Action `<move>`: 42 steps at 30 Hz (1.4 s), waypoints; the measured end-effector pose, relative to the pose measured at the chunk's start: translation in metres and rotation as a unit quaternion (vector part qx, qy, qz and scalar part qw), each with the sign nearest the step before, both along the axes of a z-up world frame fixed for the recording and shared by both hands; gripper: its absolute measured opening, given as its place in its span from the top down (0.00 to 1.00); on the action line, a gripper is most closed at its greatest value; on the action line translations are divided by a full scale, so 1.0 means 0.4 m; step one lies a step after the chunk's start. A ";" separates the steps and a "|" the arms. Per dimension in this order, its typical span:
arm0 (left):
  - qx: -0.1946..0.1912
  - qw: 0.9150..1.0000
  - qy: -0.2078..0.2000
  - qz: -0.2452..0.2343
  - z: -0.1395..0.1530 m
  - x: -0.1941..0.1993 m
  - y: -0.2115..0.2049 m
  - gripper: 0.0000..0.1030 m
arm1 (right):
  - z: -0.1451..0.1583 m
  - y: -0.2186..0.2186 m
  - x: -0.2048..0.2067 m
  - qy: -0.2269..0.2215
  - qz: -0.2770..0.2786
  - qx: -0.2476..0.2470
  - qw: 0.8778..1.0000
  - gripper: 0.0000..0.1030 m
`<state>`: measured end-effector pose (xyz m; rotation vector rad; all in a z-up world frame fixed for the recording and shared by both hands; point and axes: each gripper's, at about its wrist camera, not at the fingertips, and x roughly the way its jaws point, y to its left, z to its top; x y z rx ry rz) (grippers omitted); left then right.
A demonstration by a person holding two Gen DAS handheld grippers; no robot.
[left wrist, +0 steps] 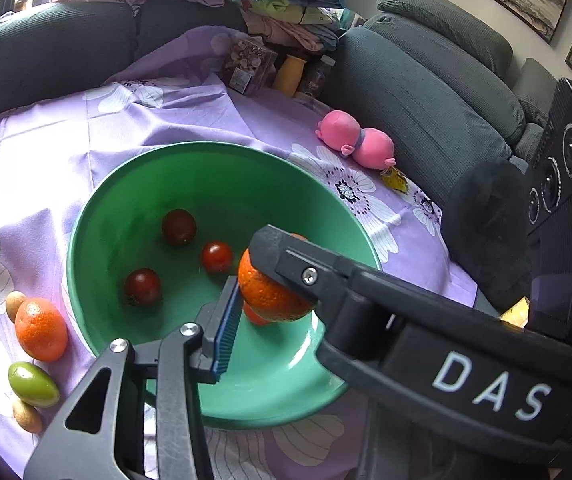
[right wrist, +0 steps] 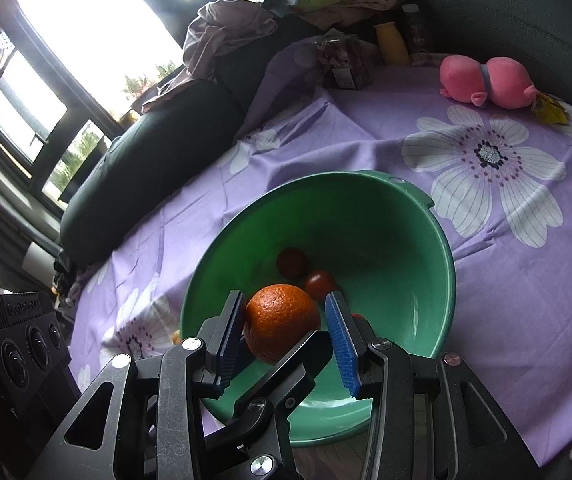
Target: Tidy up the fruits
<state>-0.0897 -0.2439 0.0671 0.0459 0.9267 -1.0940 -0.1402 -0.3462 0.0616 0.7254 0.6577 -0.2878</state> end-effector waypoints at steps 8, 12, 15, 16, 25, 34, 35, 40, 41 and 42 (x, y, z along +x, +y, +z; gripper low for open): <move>0.001 1.000 0.013 -0.002 -0.011 0.006 -0.009 0.61 | -0.008 -0.007 -0.001 0.012 -0.007 0.006 1.000 0.56; 0.001 1.000 -0.008 0.013 0.001 -0.002 0.008 0.55 | -0.009 -0.010 0.001 0.020 -0.018 0.000 1.000 0.56; 0.003 1.000 -0.015 0.025 0.013 -0.002 0.030 0.46 | 0.001 -0.005 -0.002 0.021 -0.029 -0.020 0.999 0.56; 0.000 0.999 -0.014 0.028 0.018 0.000 0.042 0.45 | 0.007 -0.004 -0.004 0.018 -0.029 -0.024 0.999 0.56; -0.037 0.990 -0.016 0.137 0.068 0.064 0.266 0.35 | 0.053 0.019 -0.016 -0.004 -0.043 -0.052 0.998 0.56; -0.012 0.939 0.006 0.343 0.065 0.190 0.563 0.26 | 0.092 0.110 0.029 -0.046 0.039 -0.049 0.997 0.48; -0.009 0.931 0.014 0.364 0.059 0.201 0.589 0.25 | 0.094 0.127 0.041 -0.046 0.053 -0.051 0.996 0.47; 0.012 0.896 0.038 0.443 0.005 0.254 0.660 0.25 | 0.075 0.242 0.135 0.010 0.113 -0.085 0.990 0.47; 0.028 0.892 0.049 0.448 -0.011 0.262 0.662 0.25 | 0.068 0.270 0.155 0.021 0.129 -0.095 0.987 0.47; 0.040 0.891 0.059 0.449 -0.023 0.269 0.662 0.25 | 0.057 0.295 0.174 0.031 0.146 -0.106 0.983 0.47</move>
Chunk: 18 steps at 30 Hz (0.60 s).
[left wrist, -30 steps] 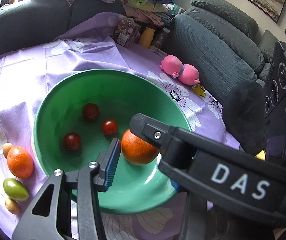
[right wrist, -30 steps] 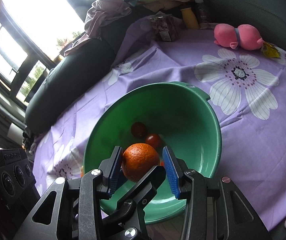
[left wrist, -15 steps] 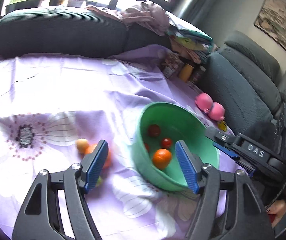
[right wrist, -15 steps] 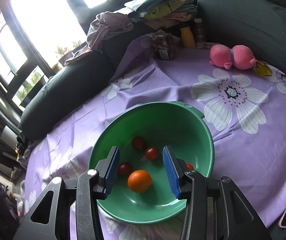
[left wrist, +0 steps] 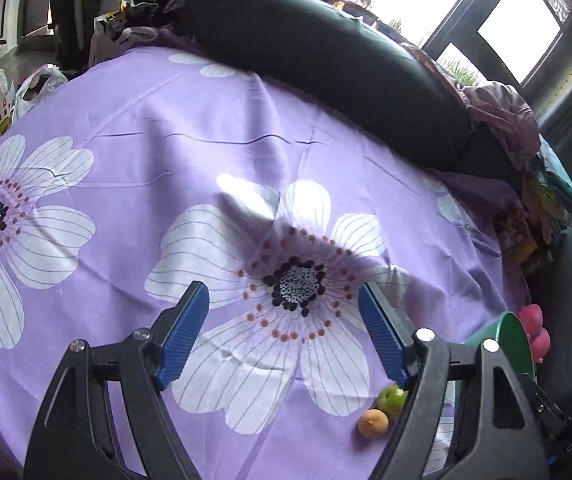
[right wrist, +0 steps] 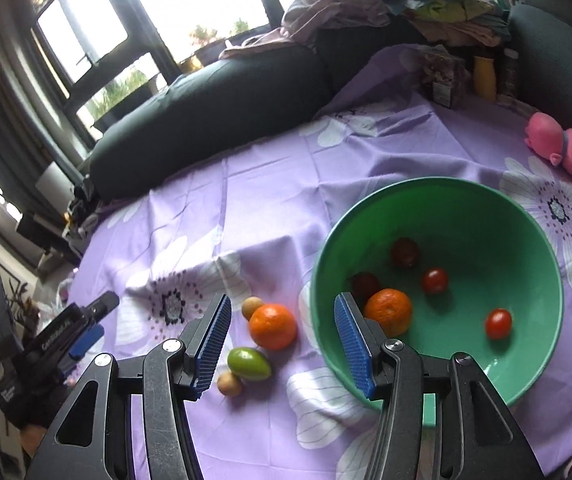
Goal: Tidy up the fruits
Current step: 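Move the right tool to the green oval fruit and grasp it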
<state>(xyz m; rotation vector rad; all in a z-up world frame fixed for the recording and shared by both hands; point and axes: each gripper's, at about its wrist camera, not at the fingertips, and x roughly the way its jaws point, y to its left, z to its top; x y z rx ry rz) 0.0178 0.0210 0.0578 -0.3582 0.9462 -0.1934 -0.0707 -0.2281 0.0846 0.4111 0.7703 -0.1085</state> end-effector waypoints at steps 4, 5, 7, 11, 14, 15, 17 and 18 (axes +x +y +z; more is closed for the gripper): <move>0.008 1.000 0.010 -0.003 -0.015 0.008 0.002 0.25 | -0.061 0.071 0.062 0.055 0.030 -0.046 0.997 0.47; 0.011 1.000 0.008 -0.004 -0.016 0.010 0.002 0.25 | -0.078 0.078 0.074 0.071 0.036 -0.044 0.996 0.47; 0.016 1.000 0.008 -0.005 -0.018 0.013 0.005 0.25 | -0.107 0.092 0.087 0.097 0.050 -0.048 0.993 0.47; 0.019 1.000 0.014 -0.003 -0.027 0.021 0.008 0.25 | -0.144 0.116 0.101 0.125 0.069 -0.064 0.988 0.47; 0.025 1.000 0.012 -0.008 -0.025 0.020 -0.001 0.25 | -0.166 0.116 0.109 0.139 0.068 -0.061 0.986 0.47; 0.027 1.000 0.011 -0.011 -0.024 0.019 -0.004 0.25 | -0.171 0.117 0.111 0.142 0.073 -0.053 0.986 0.47; 0.032 0.999 0.011 -0.014 -0.023 0.016 -0.010 0.25 | -0.181 0.124 0.114 0.147 0.080 -0.057 0.984 0.47; 0.034 0.999 0.011 -0.014 -0.023 0.015 -0.012 0.25 | -0.188 0.126 0.117 0.153 0.078 -0.062 0.983 0.47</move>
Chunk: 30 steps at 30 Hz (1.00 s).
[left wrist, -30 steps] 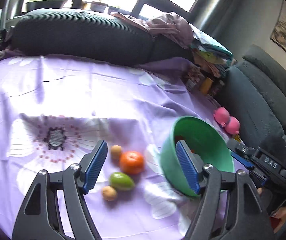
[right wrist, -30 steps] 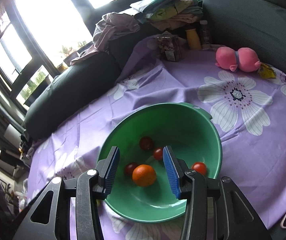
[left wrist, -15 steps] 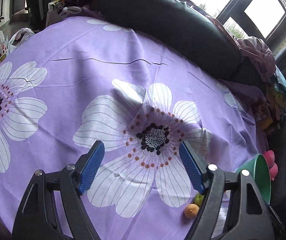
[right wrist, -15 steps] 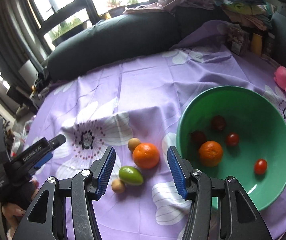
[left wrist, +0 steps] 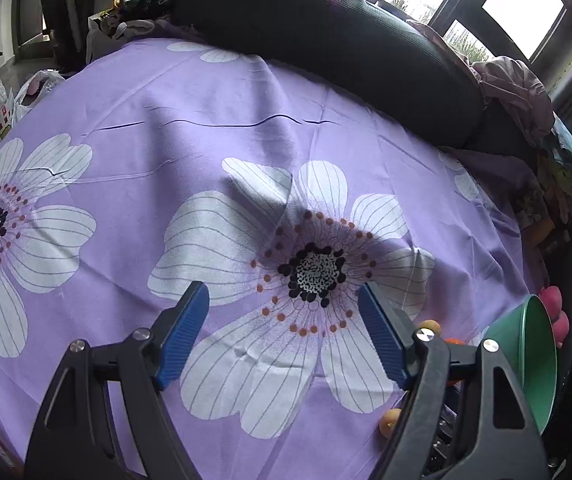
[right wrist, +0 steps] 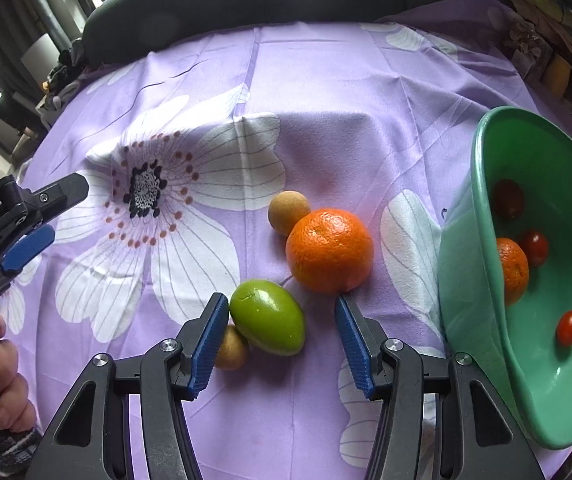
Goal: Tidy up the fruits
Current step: 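Move the right tool to the green oval fruit and grasp it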
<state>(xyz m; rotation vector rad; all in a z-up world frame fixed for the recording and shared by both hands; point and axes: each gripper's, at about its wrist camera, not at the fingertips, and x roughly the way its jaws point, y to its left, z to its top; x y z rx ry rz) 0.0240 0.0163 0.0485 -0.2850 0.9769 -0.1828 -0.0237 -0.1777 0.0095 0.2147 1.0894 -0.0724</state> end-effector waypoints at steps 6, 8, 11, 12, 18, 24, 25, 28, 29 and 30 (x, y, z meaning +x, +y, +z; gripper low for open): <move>-0.001 1.000 0.002 -0.001 -0.001 -0.007 -0.010 0.25 | -0.012 0.006 0.020 -0.003 -0.009 0.005 1.000 0.66; -0.001 1.000 0.002 -0.003 0.000 -0.009 -0.014 0.25 | -0.005 0.015 0.027 -0.016 0.006 0.030 0.999 0.66; 0.007 1.000 0.002 0.008 -0.001 -0.009 -0.010 0.25 | 0.007 0.038 0.048 -0.035 0.019 0.057 0.998 0.66; 0.009 1.000 0.003 0.011 -0.002 -0.008 -0.006 0.25 | 0.005 0.045 0.056 -0.034 0.027 0.064 0.997 0.66; 0.005 1.000 0.016 0.022 -0.009 -0.001 0.021 0.25 | -0.006 0.063 0.081 -0.019 0.035 0.067 0.997 0.66; -0.012 1.000 0.026 0.008 -0.006 -0.002 0.020 0.26 | 0.033 0.015 0.055 -0.045 0.026 0.091 0.994 0.66; -0.014 0.999 0.029 0.001 -0.006 -0.002 0.016 0.26 | 0.041 0.002 0.048 -0.055 0.022 0.103 0.993 0.66; -0.013 0.999 0.032 -0.016 -0.009 -0.003 -0.004 0.26 | 0.057 -0.036 0.040 -0.077 0.009 0.146 0.986 0.65; -0.012 0.999 0.037 -0.022 -0.013 -0.003 -0.013 0.26 | 0.057 -0.046 0.042 -0.080 0.002 0.155 0.985 0.65; -0.012 0.998 0.045 -0.030 -0.016 -0.004 -0.021 0.27 | 0.056 -0.052 0.046 -0.081 -0.007 0.161 0.984 0.65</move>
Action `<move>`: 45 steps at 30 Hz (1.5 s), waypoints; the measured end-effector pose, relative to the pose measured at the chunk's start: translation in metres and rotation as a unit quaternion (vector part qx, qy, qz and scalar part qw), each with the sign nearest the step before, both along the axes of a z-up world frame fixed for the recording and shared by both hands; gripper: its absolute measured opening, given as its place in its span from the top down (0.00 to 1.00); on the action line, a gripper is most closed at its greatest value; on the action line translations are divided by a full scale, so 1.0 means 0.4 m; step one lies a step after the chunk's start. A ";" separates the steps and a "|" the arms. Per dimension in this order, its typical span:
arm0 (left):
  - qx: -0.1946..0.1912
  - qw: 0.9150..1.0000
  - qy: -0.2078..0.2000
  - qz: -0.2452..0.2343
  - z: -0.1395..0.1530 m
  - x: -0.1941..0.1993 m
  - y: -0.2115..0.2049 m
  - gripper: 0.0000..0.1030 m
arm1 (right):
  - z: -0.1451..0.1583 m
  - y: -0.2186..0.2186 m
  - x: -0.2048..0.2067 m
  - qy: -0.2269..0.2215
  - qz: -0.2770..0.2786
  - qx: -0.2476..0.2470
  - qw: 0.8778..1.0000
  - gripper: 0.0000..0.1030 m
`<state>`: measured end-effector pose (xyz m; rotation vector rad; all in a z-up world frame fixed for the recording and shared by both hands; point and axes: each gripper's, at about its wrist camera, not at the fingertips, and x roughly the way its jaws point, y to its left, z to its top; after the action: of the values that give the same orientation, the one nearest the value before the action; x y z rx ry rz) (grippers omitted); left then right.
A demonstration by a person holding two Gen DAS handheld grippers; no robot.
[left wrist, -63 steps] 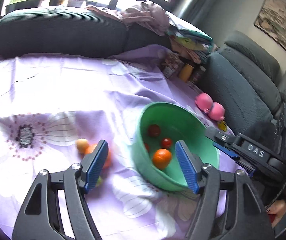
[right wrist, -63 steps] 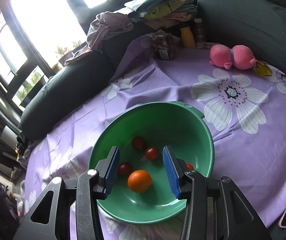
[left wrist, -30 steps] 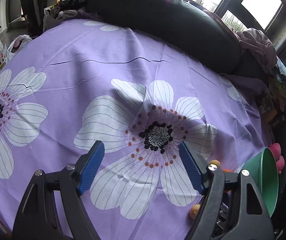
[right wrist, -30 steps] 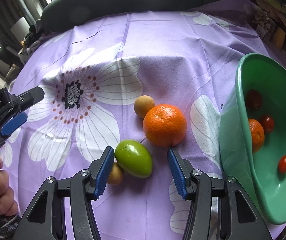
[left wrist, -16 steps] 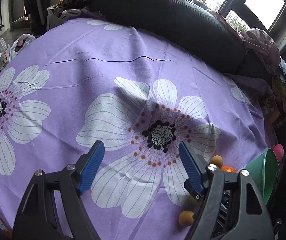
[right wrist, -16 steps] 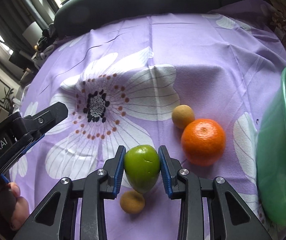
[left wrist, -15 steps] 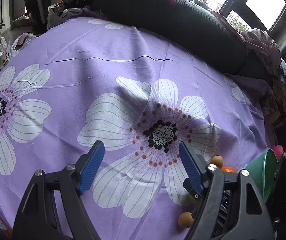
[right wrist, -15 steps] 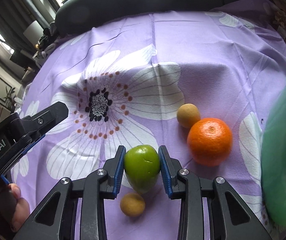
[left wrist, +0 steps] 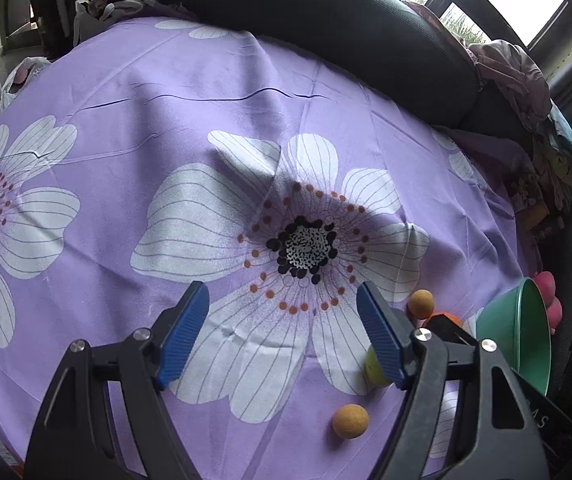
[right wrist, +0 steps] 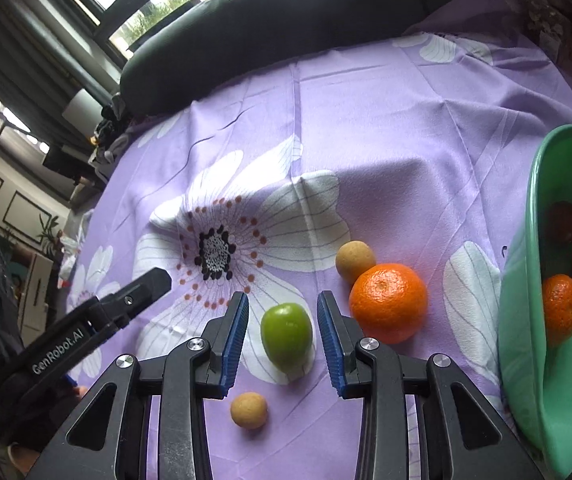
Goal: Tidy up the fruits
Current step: 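Move the right tool to the green oval fruit and grasp it, then carry the green fruit in the right tool over the bowl and open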
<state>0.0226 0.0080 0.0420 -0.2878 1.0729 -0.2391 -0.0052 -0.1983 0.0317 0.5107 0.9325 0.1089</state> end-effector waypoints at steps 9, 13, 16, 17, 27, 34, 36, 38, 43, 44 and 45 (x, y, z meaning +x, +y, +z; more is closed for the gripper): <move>-0.013 0.997 0.034 -0.074 -0.020 -0.018 -0.065 0.31 | -0.001 -0.027 -0.004 0.003 -0.013 0.052 0.999 0.65; -0.022 0.993 0.057 -0.098 -0.037 -0.020 -0.087 0.34 | -0.012 -0.013 0.015 0.009 0.003 0.070 0.997 0.65; -0.026 0.992 0.056 -0.111 -0.035 -0.026 -0.094 0.36 | -0.022 -0.001 0.027 0.022 0.006 0.065 0.998 0.65; -0.028 0.992 0.058 -0.112 -0.038 -0.026 -0.094 0.36 | -0.025 0.002 0.032 0.025 0.008 0.065 0.998 0.65; -0.024 0.990 0.087 -0.105 -0.067 -0.034 -0.076 0.53 | -0.061 0.038 0.067 0.048 0.061 0.110 0.991 0.65; -0.015 0.991 0.080 -0.110 -0.072 -0.032 -0.083 0.66 | -0.084 0.071 0.083 0.070 0.079 0.103 0.989 0.65; -0.012 0.991 0.078 -0.112 -0.072 -0.033 -0.085 0.66 | -0.087 0.068 0.083 0.071 0.079 0.106 0.989 0.65; -0.012 0.990 0.076 -0.114 -0.072 -0.033 -0.085 0.67 | -0.091 0.066 0.084 0.074 0.080 0.110 0.988 0.65; 0.001 0.990 0.067 -0.122 -0.073 -0.035 -0.103 0.68 | -0.102 0.071 0.093 0.082 0.088 0.117 0.986 0.65; 0.004 0.990 0.065 -0.124 -0.073 -0.036 -0.104 0.68 | -0.104 0.074 0.095 0.084 0.088 0.116 0.986 0.65; 0.008 0.990 0.063 -0.125 -0.074 -0.036 -0.110 0.68 | -0.107 0.078 0.097 0.087 0.087 0.113 0.986 0.65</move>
<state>0.0080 -0.0359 0.0125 -0.1545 1.2363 -0.4417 0.0336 -0.1671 -0.0110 0.6565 1.1422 0.3353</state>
